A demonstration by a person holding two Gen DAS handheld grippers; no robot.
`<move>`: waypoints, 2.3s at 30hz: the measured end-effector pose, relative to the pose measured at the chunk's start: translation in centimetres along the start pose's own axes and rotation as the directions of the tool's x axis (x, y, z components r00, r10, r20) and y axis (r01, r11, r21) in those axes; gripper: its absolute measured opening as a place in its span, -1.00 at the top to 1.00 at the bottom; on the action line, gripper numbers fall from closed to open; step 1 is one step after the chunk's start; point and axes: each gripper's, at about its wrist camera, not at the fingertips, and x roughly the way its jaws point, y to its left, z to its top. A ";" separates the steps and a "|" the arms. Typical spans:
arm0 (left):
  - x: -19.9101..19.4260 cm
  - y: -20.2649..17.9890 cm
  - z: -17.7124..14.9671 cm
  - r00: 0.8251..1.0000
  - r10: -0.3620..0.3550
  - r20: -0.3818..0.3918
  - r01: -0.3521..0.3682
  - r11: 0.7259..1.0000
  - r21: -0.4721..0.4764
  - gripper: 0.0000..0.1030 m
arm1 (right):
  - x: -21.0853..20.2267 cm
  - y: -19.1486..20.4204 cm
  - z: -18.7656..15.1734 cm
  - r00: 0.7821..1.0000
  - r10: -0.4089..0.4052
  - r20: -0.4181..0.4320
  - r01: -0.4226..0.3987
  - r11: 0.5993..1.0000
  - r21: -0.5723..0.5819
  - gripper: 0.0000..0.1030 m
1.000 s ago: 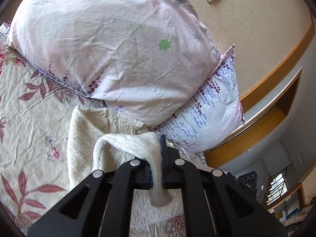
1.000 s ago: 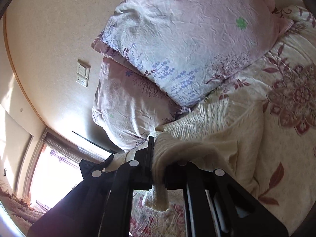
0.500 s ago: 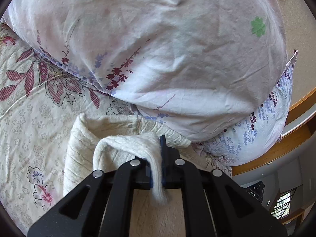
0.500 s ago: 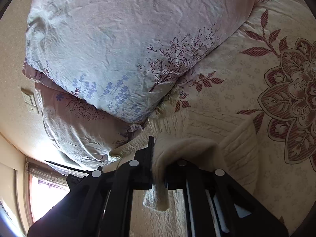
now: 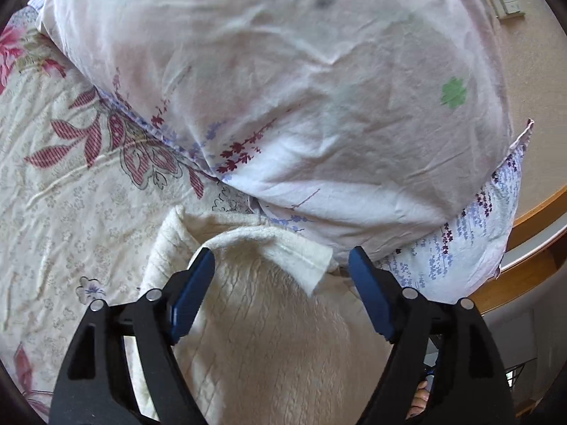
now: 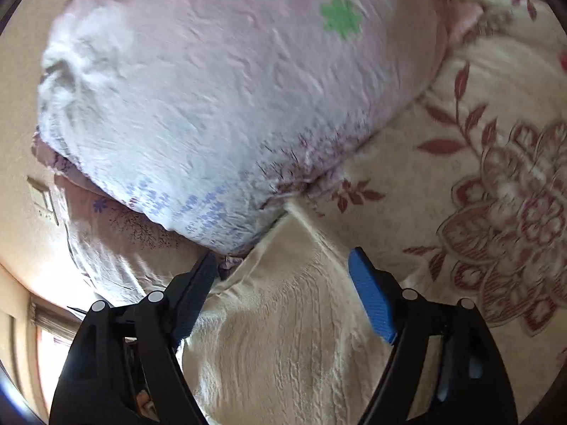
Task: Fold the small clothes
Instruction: 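Open both grippers to release the folded hem onto the cardigan, then grasp the folded cardigan edge with the left gripper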
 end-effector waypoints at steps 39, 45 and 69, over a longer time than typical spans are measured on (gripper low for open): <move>-8.4 6.9 -10.6 0.992 0.126 0.002 -0.126 0.992 0.023 0.85 | -6.1 -3.1 -10.5 0.973 -0.221 -0.072 0.204 0.961 -0.187 0.85; -9.9 6.7 -10.3 0.991 0.128 0.035 -0.129 0.991 0.019 0.59 | -6.4 -2.4 -10.0 0.975 -0.213 -0.058 0.199 0.961 -0.193 0.72; 3.2 -0.2 0.0 0.914 0.405 -0.022 -0.379 0.871 0.314 0.21 | 3.2 2.4 -2.1 0.884 -0.463 0.057 0.444 0.797 -0.409 0.34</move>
